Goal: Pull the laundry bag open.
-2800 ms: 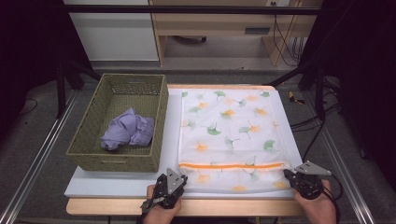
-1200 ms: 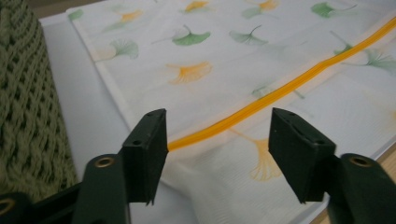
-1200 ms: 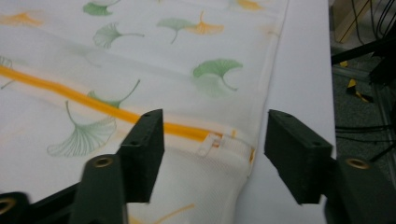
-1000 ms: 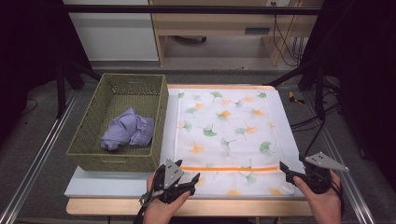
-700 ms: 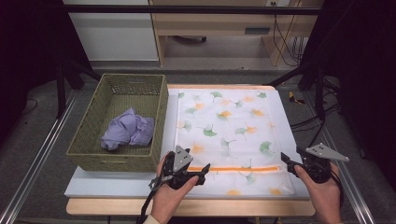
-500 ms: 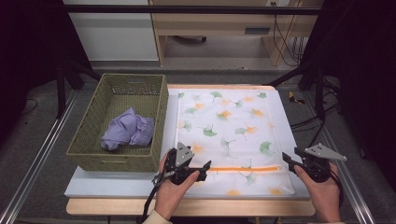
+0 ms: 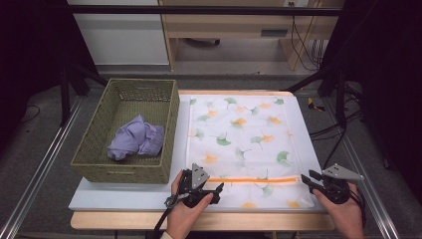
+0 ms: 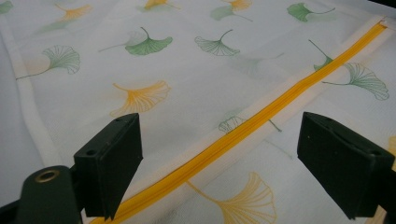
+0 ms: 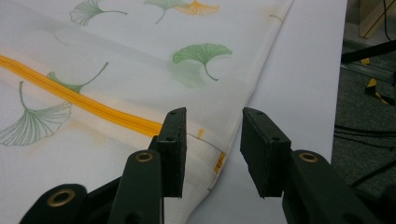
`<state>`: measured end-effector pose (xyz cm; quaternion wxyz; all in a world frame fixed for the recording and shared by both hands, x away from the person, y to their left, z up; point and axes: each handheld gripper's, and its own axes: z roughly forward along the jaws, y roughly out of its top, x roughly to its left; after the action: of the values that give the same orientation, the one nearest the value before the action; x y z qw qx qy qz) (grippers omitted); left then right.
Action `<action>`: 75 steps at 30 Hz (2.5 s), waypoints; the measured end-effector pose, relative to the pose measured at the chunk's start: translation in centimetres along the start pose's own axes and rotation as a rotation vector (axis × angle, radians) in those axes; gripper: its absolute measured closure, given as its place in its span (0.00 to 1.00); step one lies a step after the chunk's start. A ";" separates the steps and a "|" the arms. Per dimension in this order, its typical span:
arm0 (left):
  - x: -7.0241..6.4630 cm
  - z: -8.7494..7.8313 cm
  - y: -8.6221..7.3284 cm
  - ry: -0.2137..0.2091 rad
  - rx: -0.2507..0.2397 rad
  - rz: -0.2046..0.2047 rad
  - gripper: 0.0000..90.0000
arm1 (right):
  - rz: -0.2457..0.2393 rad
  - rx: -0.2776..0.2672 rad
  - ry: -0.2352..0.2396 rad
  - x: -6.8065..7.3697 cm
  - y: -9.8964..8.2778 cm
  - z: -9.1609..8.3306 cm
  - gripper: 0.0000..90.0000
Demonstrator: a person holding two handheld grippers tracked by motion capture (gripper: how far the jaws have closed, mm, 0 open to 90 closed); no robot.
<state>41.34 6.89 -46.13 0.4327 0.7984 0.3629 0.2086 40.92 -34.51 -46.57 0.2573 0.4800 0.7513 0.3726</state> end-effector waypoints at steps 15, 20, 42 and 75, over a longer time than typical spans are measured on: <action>-0.3 -0.3 -0.1 -0.012 0.000 0.003 0.17 | 0.027 0.030 0.040 -0.6 -1.0 0.6 0.60; -0.6 -0.3 -0.1 -0.021 0.001 0.008 0.17 | 0.024 0.055 0.044 -0.3 -1.0 1.0 0.59; -1.0 -0.6 0.2 -0.038 -0.016 0.007 0.22 | -0.081 0.131 -0.009 1.4 0.2 1.5 0.94; -9.1 6.3 6.2 -0.239 -0.096 0.061 0.63 | -0.103 0.001 0.046 3.0 4.5 -0.3 0.95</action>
<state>42.00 -5.72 -44.46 0.5042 0.8066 0.2739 0.1423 41.82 -30.65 -42.90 0.2587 0.4321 0.7810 0.3693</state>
